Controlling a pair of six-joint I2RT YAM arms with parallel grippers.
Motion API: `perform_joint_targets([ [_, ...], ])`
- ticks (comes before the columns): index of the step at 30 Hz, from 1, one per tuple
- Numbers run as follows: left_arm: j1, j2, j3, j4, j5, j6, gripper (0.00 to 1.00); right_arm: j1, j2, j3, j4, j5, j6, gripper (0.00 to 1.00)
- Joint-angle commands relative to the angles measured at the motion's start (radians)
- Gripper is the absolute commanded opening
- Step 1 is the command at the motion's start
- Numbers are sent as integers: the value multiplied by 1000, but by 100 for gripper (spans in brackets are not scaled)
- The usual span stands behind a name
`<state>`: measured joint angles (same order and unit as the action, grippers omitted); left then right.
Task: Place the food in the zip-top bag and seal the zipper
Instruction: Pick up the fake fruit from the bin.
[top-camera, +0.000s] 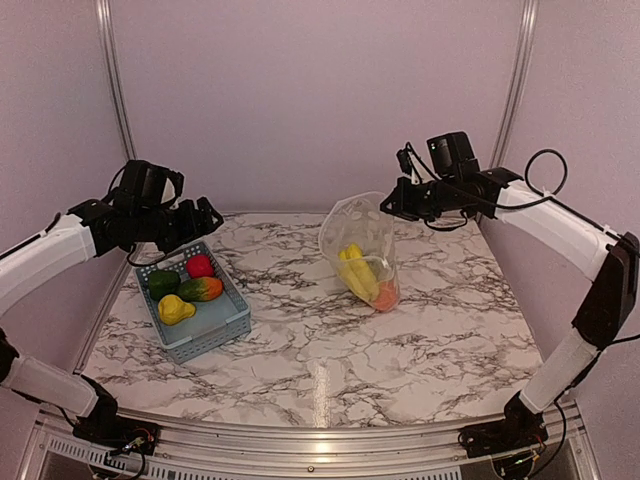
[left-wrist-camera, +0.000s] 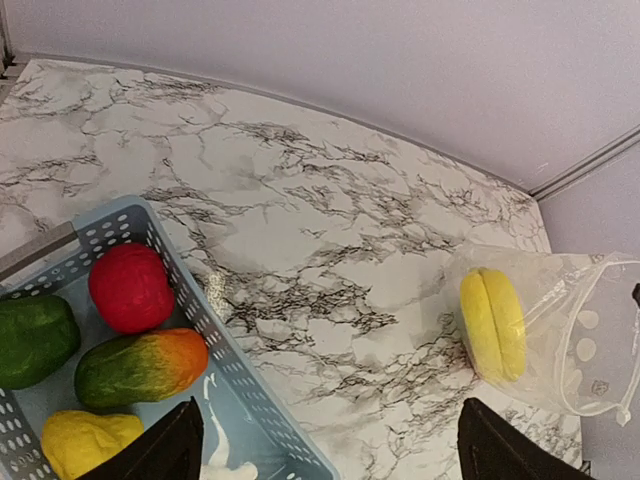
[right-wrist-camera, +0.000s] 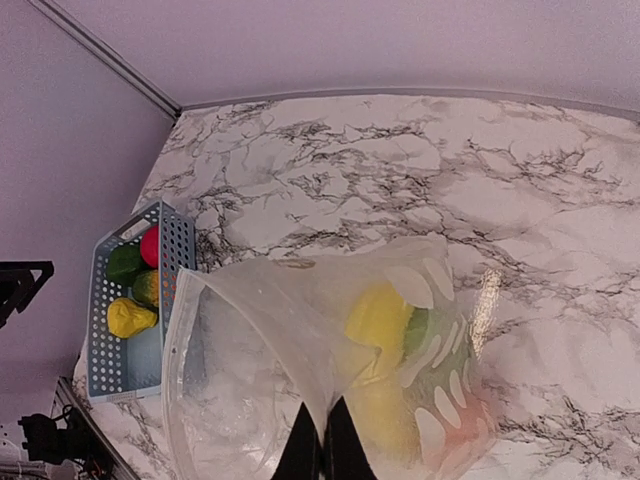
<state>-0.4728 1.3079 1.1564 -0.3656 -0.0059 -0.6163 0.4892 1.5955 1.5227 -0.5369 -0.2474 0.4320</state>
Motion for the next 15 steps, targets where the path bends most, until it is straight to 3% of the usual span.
perform_joint_targets([
  [1, 45, -76, -22, -165, -135, 257, 90, -12, -35, 0, 0, 8, -23, 0],
  [7, 45, -24, -26, -326, -287, 431, 90, -12, -37, -9, 10, -2, -18, 0],
  [15, 46, 49, -70, -383, -319, 543, 90, -13, -34, -6, 5, -15, -28, 0],
])
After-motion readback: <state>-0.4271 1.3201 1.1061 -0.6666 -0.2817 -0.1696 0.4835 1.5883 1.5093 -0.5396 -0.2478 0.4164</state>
